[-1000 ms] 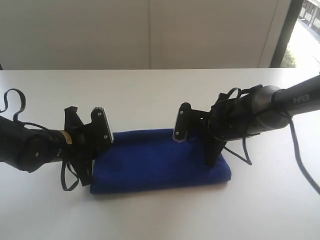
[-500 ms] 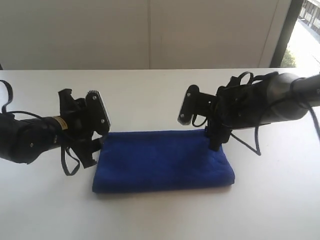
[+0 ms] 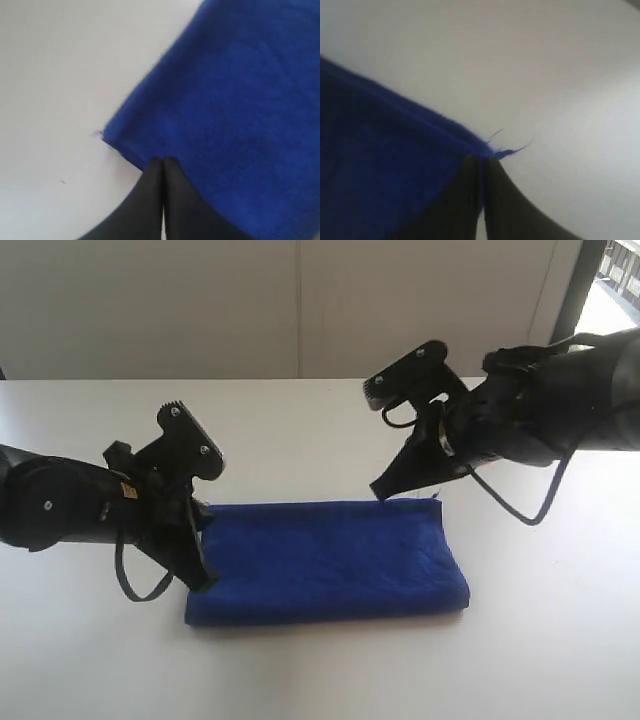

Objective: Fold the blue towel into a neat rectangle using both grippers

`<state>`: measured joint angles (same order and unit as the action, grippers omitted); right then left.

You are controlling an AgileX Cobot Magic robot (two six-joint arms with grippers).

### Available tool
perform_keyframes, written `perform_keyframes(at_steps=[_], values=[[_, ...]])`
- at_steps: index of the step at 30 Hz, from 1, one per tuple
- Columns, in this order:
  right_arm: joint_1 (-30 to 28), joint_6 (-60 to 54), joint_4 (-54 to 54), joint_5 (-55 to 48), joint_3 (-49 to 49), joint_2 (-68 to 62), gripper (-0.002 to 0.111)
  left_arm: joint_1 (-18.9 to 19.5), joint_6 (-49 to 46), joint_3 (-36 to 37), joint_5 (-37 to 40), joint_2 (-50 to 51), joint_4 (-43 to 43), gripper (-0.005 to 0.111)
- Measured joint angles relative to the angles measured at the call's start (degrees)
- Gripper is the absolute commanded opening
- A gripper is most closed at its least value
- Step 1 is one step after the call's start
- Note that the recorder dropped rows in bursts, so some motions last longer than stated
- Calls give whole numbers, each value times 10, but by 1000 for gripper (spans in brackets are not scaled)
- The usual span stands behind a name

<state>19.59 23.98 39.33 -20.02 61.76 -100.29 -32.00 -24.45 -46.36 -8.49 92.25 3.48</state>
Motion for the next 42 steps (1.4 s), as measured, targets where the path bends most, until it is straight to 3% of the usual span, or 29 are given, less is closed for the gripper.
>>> perform_keyframes(at_steps=[4, 9, 26, 29, 35, 42], values=[[0, -224, -233, -53, 6, -23, 0, 0, 20, -43, 117, 37, 0, 0], [0, -334, -347, -131, 7, -52, 0, 0, 25, -70, 187, 74, 0, 0], [-1, -350, -381, -171, 9, -58, 0, -4, 17, -93, 259, 42, 12, 0], [-1, -350, -383, -162, 9, -19, 0, -15, -20, -103, 259, 17, 72, 0], [-1, -347, -383, -162, 9, 1, 0, -39, -205, -104, 267, 58, 248, 0], [-1, -346, -384, -179, 9, 0, 0, -34, -246, -104, 262, 118, 279, 0]])
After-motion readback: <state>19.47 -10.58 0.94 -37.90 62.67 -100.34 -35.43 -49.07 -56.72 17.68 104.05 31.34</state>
